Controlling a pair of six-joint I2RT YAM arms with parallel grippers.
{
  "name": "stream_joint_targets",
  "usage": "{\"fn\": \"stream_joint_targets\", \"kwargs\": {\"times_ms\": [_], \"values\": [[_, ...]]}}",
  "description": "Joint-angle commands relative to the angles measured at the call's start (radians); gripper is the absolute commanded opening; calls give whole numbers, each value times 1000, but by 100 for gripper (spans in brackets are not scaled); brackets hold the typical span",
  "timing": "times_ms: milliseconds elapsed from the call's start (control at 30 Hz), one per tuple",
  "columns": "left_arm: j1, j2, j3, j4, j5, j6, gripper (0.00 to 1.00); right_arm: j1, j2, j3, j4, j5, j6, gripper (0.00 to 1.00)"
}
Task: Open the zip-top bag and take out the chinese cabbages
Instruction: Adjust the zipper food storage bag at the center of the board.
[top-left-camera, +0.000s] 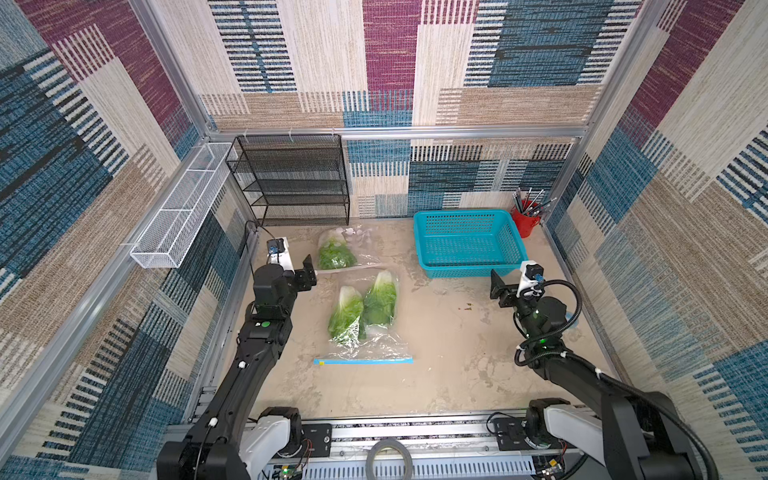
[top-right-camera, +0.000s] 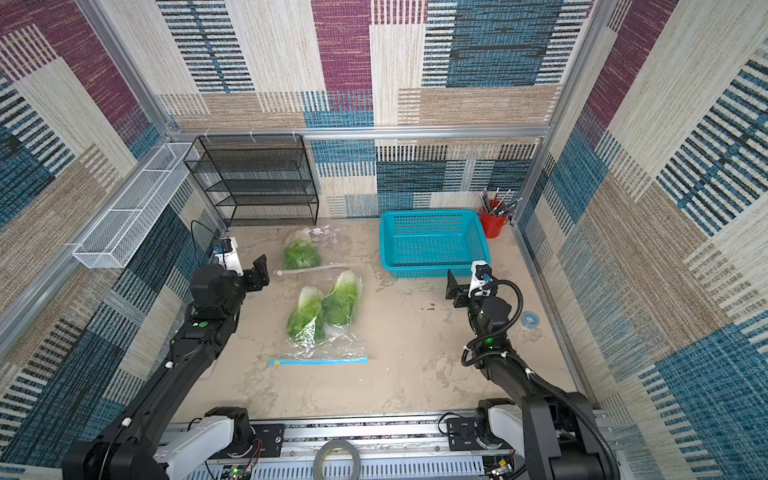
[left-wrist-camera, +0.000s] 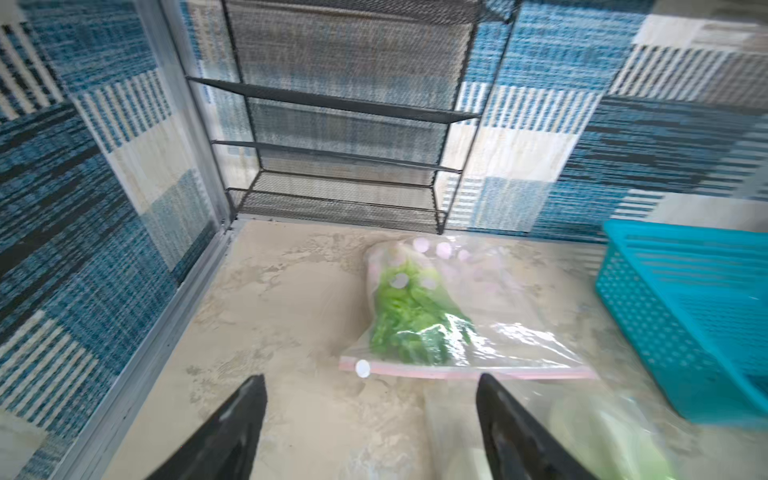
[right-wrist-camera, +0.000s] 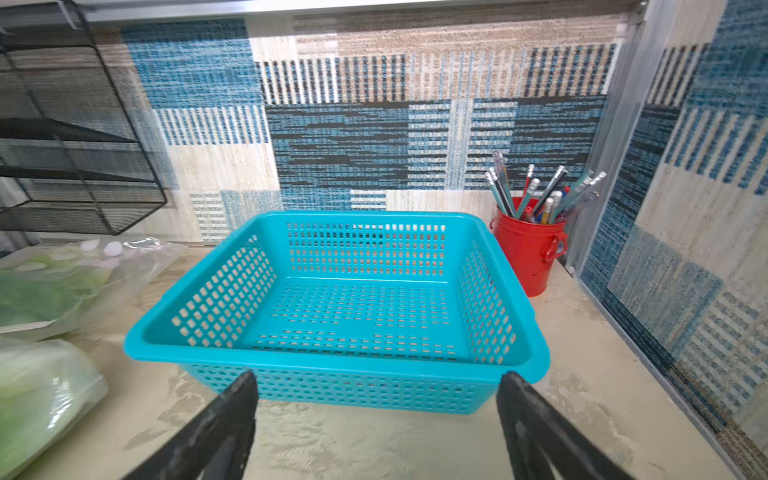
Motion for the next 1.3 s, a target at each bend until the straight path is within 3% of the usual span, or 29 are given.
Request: {"fn": "stream_joint_targets", "kwargs": {"times_ms": [0,167,300,633,800,1267], "values": [[-9,-5,123,-365,122,-35,81,30,-100,18,-197,52,2,88],[-18,34,277,-616,262,5,80,115,-237,60,-366,67,-1,85],[-21,50,276,-684,300,49,80,226,-231,123,-440,88,2,82],[-21,70,191,-687,248,67,81,580,4,443,-748,181,-90,81],[-21,69,169,-690,260,74,78,728,133,586,-868,165,-123,83],[-22,5,109,-627,200,21,75,1064,398,768,-944,153,-99,87]]}}
